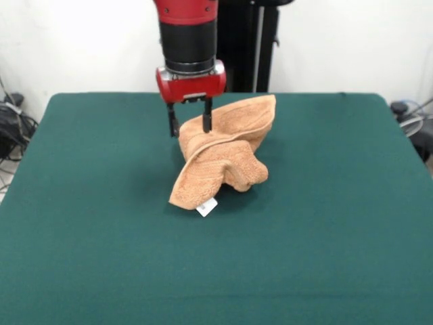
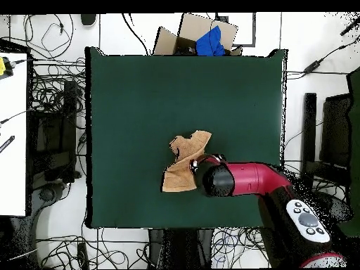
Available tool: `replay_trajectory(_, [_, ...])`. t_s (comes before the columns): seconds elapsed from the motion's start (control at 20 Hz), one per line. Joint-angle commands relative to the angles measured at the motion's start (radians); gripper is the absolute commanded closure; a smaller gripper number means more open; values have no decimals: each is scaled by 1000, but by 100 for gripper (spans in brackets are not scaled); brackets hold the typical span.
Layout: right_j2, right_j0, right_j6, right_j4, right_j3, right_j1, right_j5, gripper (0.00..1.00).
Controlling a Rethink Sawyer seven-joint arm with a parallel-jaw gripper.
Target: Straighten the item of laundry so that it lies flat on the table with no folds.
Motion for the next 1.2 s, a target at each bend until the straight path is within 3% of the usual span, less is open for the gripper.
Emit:
replay_trajectory(0.05, [-41, 28, 158, 53, -87, 52, 33, 0])
replay_trajectory(0.4, [-148, 95, 271, 90, -135, 83, 10, 0])
replay_trajectory(0.65, [-242, 137, 327, 140, -169, 158, -40, 0])
replay_trajectory(1.2, [-230, 85, 261, 250, -163, 288, -99, 0])
